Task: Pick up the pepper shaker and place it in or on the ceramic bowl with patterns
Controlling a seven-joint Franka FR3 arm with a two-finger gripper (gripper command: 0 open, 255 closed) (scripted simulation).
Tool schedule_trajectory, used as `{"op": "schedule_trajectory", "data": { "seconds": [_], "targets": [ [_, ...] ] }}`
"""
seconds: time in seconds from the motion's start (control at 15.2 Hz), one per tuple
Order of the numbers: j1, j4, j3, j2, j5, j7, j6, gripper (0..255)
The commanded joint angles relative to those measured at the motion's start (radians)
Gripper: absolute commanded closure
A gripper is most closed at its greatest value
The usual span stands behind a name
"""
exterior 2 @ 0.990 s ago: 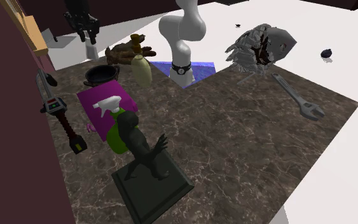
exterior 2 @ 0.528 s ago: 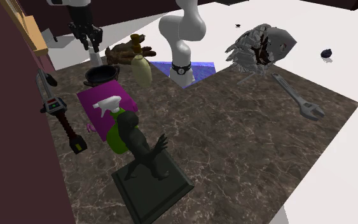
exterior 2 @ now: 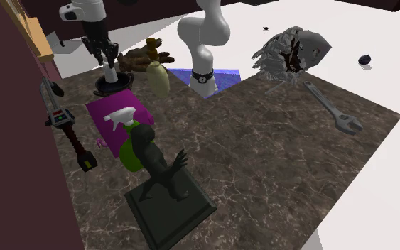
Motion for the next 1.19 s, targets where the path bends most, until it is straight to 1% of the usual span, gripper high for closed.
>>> {"op": "schedule_trajectory", "data": {
  "seconds": [0.0,0.33,0.4,0.73,0.99,1.12],
  "targets": [
    [0.000,-0.004,-0.002,0.003,0.000,0.000,0.007,255],
    [0.000,-0.004,-0.002,0.003,0.000,0.000,0.007,255],
    [0.000,-0.004,-0.002,0.003,0.000,0.000,0.008,0],
    [0.000,-0.004,-0.002,0.003,0.000,0.000,0.007,0],
    [0.002,0.084,0.039,-0.044,0.010,0.003,-0.129,0],
    [0.002,0.084,0.039,-0.045,0.010,0.003,-0.129,0]
  ]
}}
